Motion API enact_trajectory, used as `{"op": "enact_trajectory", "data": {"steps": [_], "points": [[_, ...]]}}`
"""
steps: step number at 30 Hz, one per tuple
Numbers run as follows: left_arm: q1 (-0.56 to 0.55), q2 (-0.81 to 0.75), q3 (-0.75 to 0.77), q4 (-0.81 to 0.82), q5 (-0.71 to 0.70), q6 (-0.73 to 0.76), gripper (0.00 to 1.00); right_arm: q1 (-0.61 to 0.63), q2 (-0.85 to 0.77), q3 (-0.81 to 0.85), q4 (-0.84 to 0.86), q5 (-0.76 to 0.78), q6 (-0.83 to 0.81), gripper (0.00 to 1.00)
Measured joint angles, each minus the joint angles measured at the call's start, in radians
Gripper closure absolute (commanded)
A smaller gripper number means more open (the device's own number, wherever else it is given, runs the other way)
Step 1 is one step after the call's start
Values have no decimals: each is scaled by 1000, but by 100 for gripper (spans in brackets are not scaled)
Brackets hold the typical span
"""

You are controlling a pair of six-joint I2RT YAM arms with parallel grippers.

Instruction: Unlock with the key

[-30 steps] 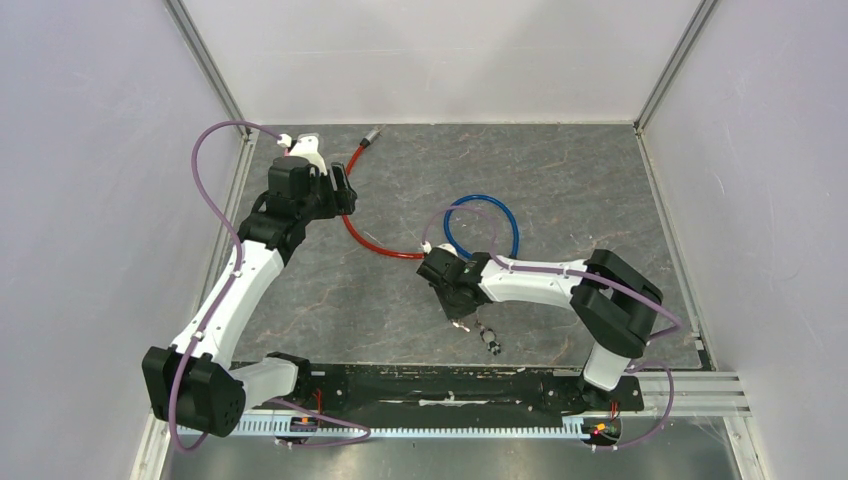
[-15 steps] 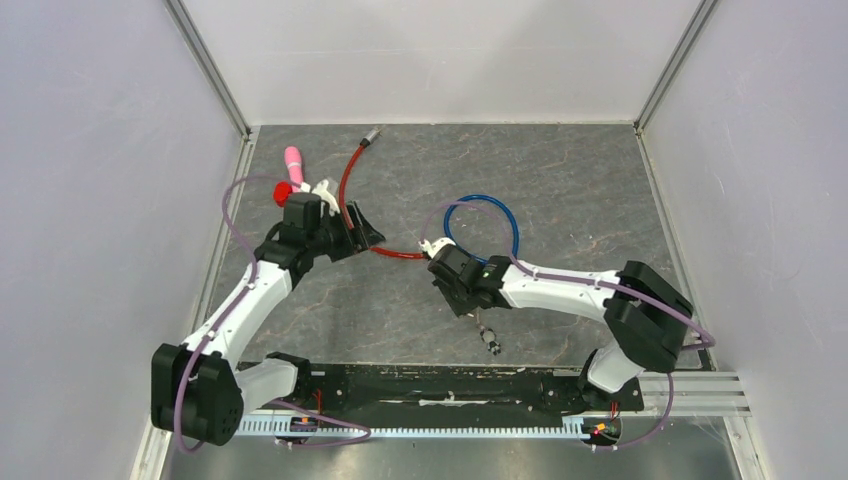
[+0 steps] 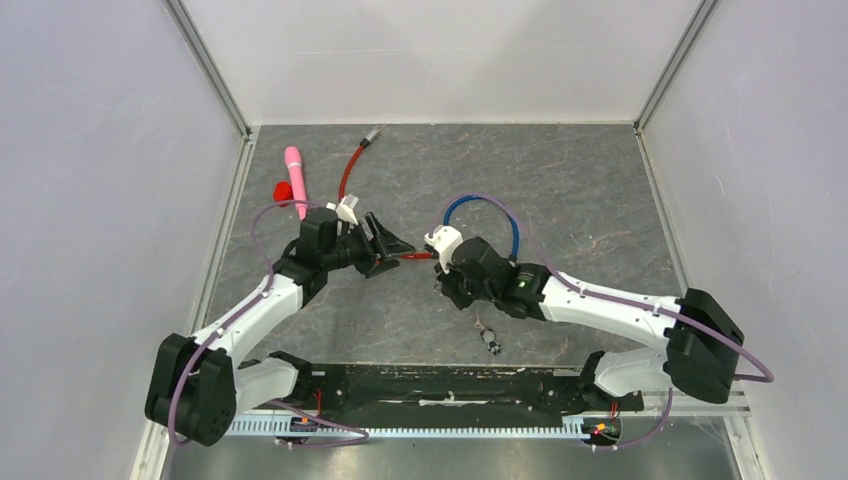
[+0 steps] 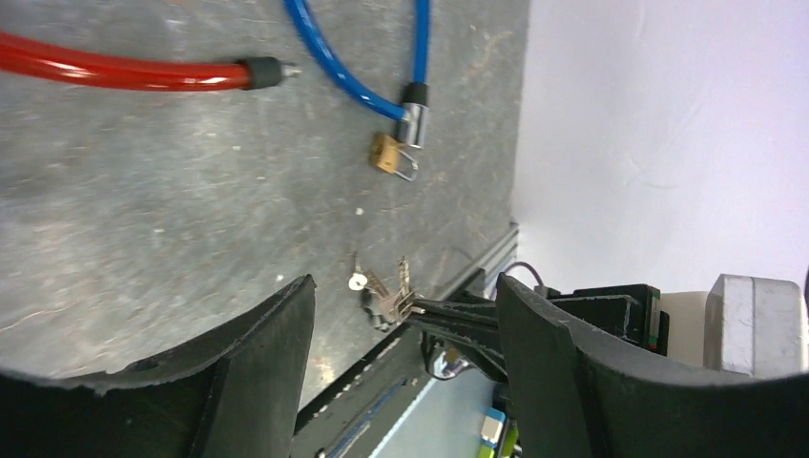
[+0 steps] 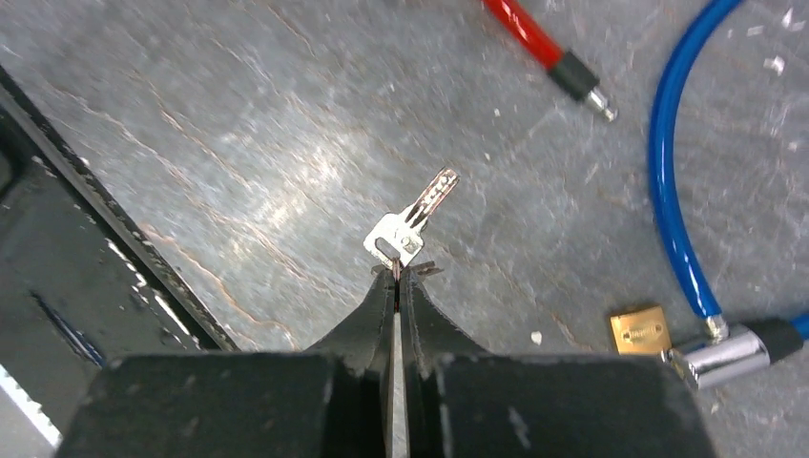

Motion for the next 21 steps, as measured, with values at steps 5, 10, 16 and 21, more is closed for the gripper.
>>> {"op": "enact_trajectory", "data": {"steps": [5,10,16,21], "points": [[-74,31,0,103,24,-61,31,0,-33,0,57,-39,-30,100],[-126,74,0,159,40,-94,41,0,-50,0,86,-59,-41,100],[-158,90,0,187,40,-105,55,0,-76,-3,101,-68,-41,100],[-171,98,0,197,40,-108,65,0,-80,-5,121,-70,-41,100]]}}
